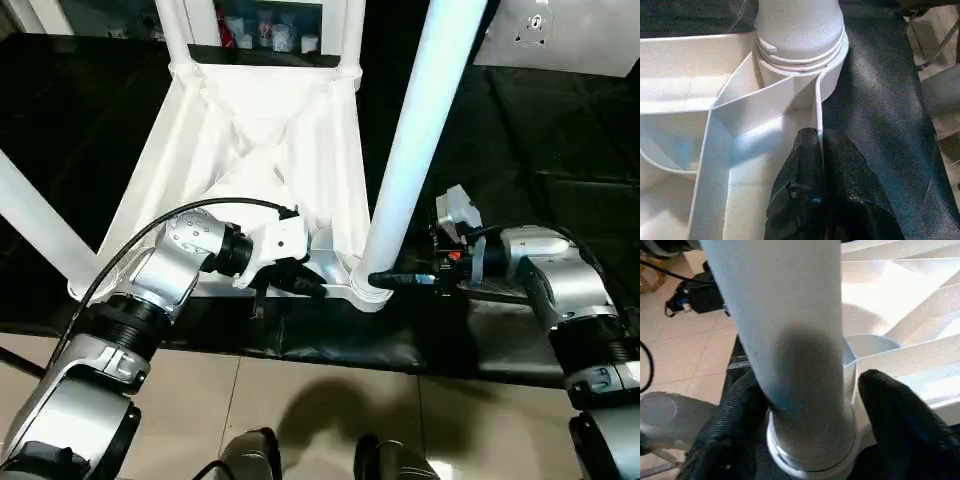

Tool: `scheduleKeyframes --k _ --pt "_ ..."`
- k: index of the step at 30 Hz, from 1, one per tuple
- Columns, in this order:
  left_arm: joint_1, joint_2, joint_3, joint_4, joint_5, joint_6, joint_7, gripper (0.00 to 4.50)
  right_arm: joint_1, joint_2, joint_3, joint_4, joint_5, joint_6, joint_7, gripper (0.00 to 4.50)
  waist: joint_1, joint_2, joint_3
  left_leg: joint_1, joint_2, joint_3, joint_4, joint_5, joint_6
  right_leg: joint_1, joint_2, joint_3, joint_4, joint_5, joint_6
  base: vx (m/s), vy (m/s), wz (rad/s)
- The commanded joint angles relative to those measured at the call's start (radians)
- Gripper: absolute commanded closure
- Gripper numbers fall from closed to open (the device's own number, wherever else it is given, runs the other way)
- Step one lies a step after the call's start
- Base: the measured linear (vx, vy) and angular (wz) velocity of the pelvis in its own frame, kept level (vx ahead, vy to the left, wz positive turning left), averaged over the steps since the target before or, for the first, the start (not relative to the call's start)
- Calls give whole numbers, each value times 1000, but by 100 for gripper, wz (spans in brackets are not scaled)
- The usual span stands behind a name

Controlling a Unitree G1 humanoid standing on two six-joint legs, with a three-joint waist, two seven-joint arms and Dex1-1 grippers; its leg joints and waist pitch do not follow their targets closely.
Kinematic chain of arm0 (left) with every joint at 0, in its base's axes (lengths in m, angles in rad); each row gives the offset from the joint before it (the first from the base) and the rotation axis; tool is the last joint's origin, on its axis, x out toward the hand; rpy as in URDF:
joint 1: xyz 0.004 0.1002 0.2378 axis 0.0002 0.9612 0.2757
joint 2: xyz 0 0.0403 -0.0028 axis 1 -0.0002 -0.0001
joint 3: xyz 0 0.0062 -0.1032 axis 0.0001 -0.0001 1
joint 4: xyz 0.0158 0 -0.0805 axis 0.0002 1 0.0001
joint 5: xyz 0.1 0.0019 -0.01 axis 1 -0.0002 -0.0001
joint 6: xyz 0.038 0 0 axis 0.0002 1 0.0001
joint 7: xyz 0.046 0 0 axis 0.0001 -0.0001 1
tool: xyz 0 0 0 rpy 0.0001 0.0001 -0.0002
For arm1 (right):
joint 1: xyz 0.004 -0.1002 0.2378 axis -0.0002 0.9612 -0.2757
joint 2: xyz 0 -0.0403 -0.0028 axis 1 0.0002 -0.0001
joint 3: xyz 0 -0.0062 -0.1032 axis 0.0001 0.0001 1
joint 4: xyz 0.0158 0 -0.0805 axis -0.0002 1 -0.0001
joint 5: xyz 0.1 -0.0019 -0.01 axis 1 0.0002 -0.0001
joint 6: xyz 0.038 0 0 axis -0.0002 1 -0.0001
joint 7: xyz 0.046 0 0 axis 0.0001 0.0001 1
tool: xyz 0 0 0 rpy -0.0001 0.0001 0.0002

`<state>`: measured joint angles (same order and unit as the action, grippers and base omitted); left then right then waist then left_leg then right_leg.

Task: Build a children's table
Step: Rotate leg to tighten

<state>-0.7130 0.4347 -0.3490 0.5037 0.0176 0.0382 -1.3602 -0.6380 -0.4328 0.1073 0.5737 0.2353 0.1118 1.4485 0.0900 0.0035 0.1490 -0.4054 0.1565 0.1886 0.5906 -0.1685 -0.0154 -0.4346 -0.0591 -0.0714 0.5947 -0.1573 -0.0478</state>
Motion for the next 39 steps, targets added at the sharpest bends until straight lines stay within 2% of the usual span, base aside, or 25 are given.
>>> scheduleKeyframes --k 1,4,7,12,15,19,21,22,23,25,26,27,28,29,31,32,34,35,36,39 --pt "13 -9 -40 -36 -2 -13 -52 450 -9 -1 6 1 14 0 23 179 -6 -5 -87 30 85 -29 -59 -84 155 68 -101 58 -54 -139 -263 0 0 0" --pt "13 -11 -40 -33 0 -15 -52 450 -9 -3 15 0 15 7 36 188 -6 -4 -86 30 85 -29 -59 -90 155 68 -101 57 -56 -150 -263 0 0 0" --pt "13 -11 -40 -34 -2 -14 -50 450 -10 -4 19 0 18 10 45 229 -6 -6 -85 30 84 -29 -60 -97 150 68 -102 58 -58 -171 -257 0 0 0" --pt "11 -11 -37 -29 0 -12 -37 450 -4 -2 22 -4 18 10 55 250 -5 -6 -85 30 84 -29 -60 -95 149 66 -101 58 -59 -174 -254 0 0 0" --pt "7 -31 -19 -21 -15 16 -8 450 18 1 26 -33 18 15 45 254 -5 -7 -84 30 84 -28 -60 -98 148 67 -102 59 -60 -179 -254 0 0 0" --pt "-15 -76 5 -2 -14 65 74 450 60 23 10 -102 29 63 -37 255 -4 -8 -82 31 84 -29 -62 -103 145 66 -101 58 -63 -204 -245 0 0 0" --pt "-39 -108 10 24 3 94 135 450 78 45 1 -134 17 96 -126 255 -3 -10 -77 33 83 -29 -64 -129 133 62 -101 58 -72 -255 -231 0 0 0" --pt "-72 -146 15 66 28 119 216 450 90 77 -1 -157 -16 126 -235 255 -5 -10 -77 30 80 -31 -66 -142 120 65 -103 58 -74 -293 -220 0 0 0" --pt "-86 -163 19 85 35 131 249 450 94 92 -1 -165 -31 146 -286 256 -8 -9 -71 35 79 -30 -69 -168 106 57 -101 59 -86 -349 -198 0 0 0" --pt "-109 -195 29 116 43 149 307 450 100 123 -4 -180 -50 176 -365 257 -14 -14 -70 35 74 -36 -72 -204 75 63 -109 58 -95 -448 -164 0 0 0" --pt "-127 -220 37 139 45 165 349 450 104 153 -10 -191 -60 201 -427 257 -16 -3 -68 34 73 -36 -72 -205 69 59 -106 59 -96 -453 -160 0 0 0" --pt "-164 -272 52 186 55 192 444 450 115 219 -13 -215 -93 231 -557 257 -22 -8 -66 37 72 -39 -75 -229 58 57 -106 56 -103 -484 -149 0 0 0" --pt "-171 -282 55 195 57 197 463 450 117 234 -13 -219 -101 235 -584 257 -26 -11 -65 35 69 -37 -76 -231 52 57 -103 56 -104 -495 -139 0 0 0" --pt "-180 -298 58 204 62 206 487 450 122 262 -19 -229 -109 256 -638 257 -30 -8 -63 39 70 -41 -79 -260 41 52 -106 55 -111 -532 -132 0 0 0" --pt "-192 -323 66 215 67 219 530 450 119 316 -36 -224 -129 271 -753 258 -36 -9 -62 38 67 -45 -80 -276 36 57 -112 53 -116 -584 -108 0 0 0" --pt "-202 -340 70 226 71 227 558 450 118 351 -44 -221 -143 276 -828 258 -40 -6 -58 43 68 -45 -84 -293 35 51 -109 51 -123 -602 -101 0 0 0" --pt "-221 -365 73 251 88 229 617 450 111 408 -59 -206 -171 267 -968 259 -45 -5 -61 48 69 -49 -90 -299 25 55 -111 48 -126 -595 -95 0 0 0" --pt "-232 -376 75 268 99 227 651 450 102 447 -75 -187 -189 267 -1067 259 -48 -3 -65 49 74 -49 -95 -293 18 54 -108 52 -121 -532 -107 0 0 0" --pt "-239 -384 80 280 105 224 675 450 97 475 -91 -174 -193 257 -1122 259 -51 -5 -66 49 74 -48 -95 -292 18 53 -109 54 -120 -512 -112 0 0 0" --pt "-244 -390 85 287 109 224 688 450 93 521 -120 -171 -176 238 -1165 259 -52 0 -69 47 75 -42 -94 -269 31 56 -111 61 -111 -409 -146 0 0 0"
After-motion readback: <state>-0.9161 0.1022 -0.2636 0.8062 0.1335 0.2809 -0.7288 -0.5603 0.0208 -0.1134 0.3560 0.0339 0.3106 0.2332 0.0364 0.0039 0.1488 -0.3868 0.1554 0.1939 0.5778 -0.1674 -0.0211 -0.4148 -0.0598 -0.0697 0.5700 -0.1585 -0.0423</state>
